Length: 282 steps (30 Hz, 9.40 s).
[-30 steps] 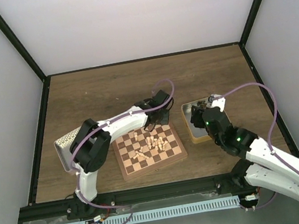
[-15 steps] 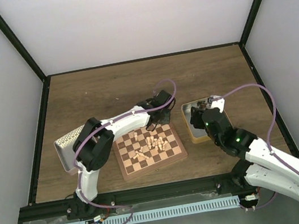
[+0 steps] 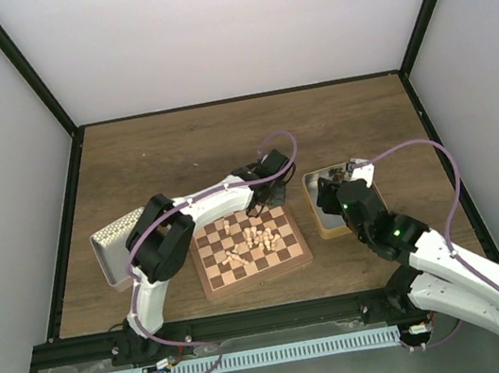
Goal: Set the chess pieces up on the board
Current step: Place the chess piece on the chessboard, then pick up the chess piece from the chessboard, then place the chess piece on the chessboard.
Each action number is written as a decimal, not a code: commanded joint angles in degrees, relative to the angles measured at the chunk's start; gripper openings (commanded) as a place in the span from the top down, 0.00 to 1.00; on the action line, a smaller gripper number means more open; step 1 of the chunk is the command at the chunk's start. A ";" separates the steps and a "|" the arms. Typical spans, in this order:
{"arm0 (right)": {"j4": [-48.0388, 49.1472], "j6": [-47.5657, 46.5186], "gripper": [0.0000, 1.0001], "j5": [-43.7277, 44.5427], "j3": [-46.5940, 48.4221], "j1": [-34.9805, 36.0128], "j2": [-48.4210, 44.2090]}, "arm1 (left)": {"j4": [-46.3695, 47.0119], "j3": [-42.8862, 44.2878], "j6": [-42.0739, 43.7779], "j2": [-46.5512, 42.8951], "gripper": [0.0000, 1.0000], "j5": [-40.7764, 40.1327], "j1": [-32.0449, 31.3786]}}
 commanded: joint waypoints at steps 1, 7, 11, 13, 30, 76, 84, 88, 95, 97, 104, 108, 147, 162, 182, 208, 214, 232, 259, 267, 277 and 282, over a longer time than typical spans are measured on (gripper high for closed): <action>0.97 0.22 0.34 0.30 0.43 0.07 0.00 | -1.77 1.03 -0.30 2.07 0.85 -1.49 -0.24; 0.88 0.33 0.34 0.01 0.47 0.07 0.00 | -2.30 0.95 -0.35 1.82 0.81 -0.45 -0.28; 0.86 0.43 0.34 0.00 0.55 0.05 -0.02 | -2.26 0.19 -0.38 0.64 0.70 1.78 -0.29; 0.87 0.48 0.34 -0.14 0.56 0.07 0.05 | -1.90 -0.30 -0.41 -0.45 0.65 2.77 -0.28; 5.96 -4.35 0.33 -11.97 0.93 0.07 2.81 | -3.45 -12.45 2.96 -20.75 0.48 5.25 0.15; 18.07 -0.49 0.46 -45.10 4.92 0.07 18.49 | 6.08 -36.67 7.52 -37.74 0.93 12.74 6.27; 24.45 2.15 0.37 -59.46 9.32 0.14 22.99 | 11.42 -38.64 12.46 -49.34 0.93 30.21 5.63; 25.69 3.12 0.36 -62.73 11.70 0.58 24.79 | 15.16 -40.39 12.56 -52.10 0.93 37.21 5.17; 23.78 4.71 0.53 -61.55 11.06 0.93 24.56 | 17.72 -42.18 13.26 -55.37 0.94 37.60 4.79; 24.13 5.53 0.56 -61.19 9.79 0.94 23.58 | 18.06 -42.42 13.28 -55.93 0.94 37.70 4.80; 23.59 7.03 0.56 -61.15 8.48 1.21 22.16 | 18.69 -42.89 13.01 -57.72 0.94 38.44 4.81; 25.36 8.83 0.73 -61.89 7.85 1.30 21.45 | 19.15 -43.02 13.02 -58.67 0.94 38.78 4.80; 63.56 66.96 0.87 -55.89 7.07 1.47 22.37 | 61.15 -48.50 0.76 -62.19 0.42 29.88 3.98; 62.10 66.42 0.87 -49.66 2.94 1.03 21.23 | 64.11 -51.30 1.66 -65.29 0.66 28.08 2.87; 63.61 64.61 0.87 -48.61 7.45 1.28 23.74 | 64.61 -51.32 0.02 -61.86 0.65 28.95 2.95; 62.49 62.77 0.85 -49.12 4.68 2.73 23.31 | 68.30 -51.71 3.09 -59.82 0.96 25.22 2.95; 53.20 53.48 0.43 -44.63 2.25 2.48 19.02 | 49.23 -47.36 5.68 -60.94 0.96 17.95 3.01; 11.96 9.88 0.28 -12.49 0.78 1.22 2.81 | -2.17 -18.79 10.18 -32.62 0.96 8.66 3.47; 6.57 7.19 0.27 -7.59 0.21 1.12 -3.31 | -2.23 -4.50 11.77 -5.66 0.96 14.23 10.02; 5.95 7.36 0.27 -7.17 0.21 1.04 -3.42 | -1.51 -3.52 12.13 -3.93 0.95 15.12 9.99; 5.51 7.67 0.26 -6.78 0.53 0.95 -3.95 | -2.68 -2.95 11.99 -3.47 0.80 15.41 10.12; 5.33 7.29 0.26 -7.06 0.86 0.93 -4.03 | -3.86 -2.79 11.49 -7.63 0.63 15.58 10.12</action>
